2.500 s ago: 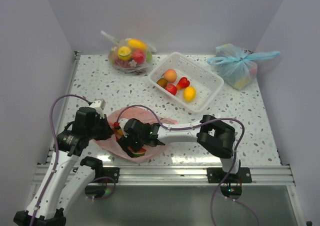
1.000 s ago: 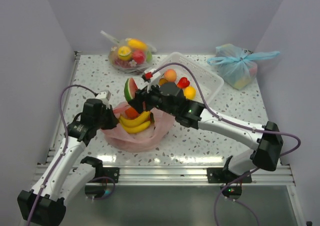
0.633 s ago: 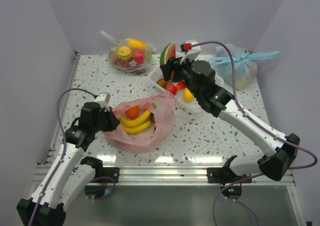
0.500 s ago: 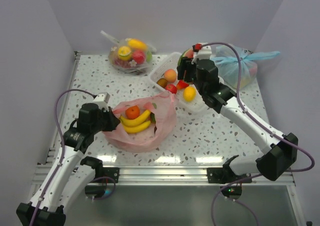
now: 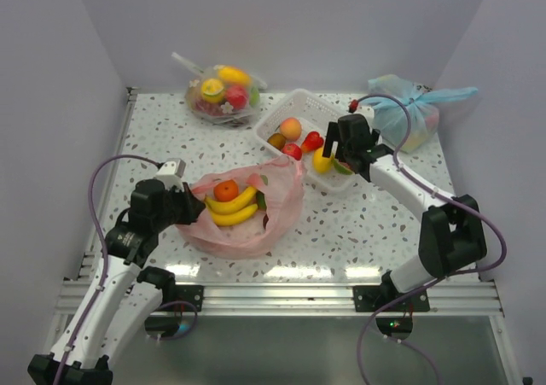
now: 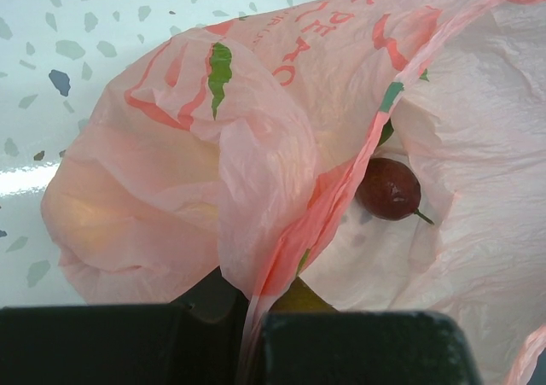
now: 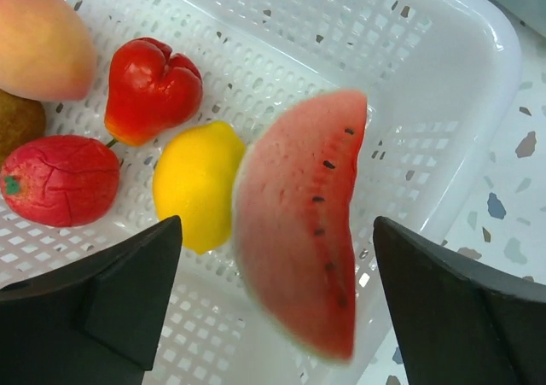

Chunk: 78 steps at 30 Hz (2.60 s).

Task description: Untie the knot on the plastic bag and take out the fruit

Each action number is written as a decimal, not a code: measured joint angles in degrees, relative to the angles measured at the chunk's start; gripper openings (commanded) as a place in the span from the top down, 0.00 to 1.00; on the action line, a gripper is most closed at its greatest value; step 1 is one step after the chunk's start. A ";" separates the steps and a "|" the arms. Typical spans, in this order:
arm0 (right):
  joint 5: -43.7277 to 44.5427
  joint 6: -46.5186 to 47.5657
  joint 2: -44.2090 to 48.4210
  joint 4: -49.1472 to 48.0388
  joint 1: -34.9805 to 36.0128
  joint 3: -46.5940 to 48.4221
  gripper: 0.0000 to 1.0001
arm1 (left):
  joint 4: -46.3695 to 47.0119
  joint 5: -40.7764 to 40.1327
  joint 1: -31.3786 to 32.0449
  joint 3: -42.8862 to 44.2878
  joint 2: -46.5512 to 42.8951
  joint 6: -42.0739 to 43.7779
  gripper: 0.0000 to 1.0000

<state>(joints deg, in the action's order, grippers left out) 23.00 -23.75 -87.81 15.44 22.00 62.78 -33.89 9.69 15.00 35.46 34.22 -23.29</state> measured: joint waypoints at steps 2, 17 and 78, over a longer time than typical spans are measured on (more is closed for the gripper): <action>-0.09 -0.04 0.02 0.72 0.00 0.57 0.01 | 0.02 0.07 0.00 -0.11 -0.11 0.00 1.00; -5.60 3.28 9.25 4.39 12.48 12.76 0.02 | 0.17 0.11 0.00 -0.50 -1.36 0.00 1.00; -3.80 -26.29 -15.06 -0.70 38.91 11.43 1.00 | 0.42 1.05 0.00 -0.70 -3.85 0.11 1.00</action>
<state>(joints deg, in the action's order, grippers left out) 19.20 -50.04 -102.87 14.74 60.90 74.22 -33.47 10.74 15.00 34.76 30.37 -23.18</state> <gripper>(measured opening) 0.267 0.029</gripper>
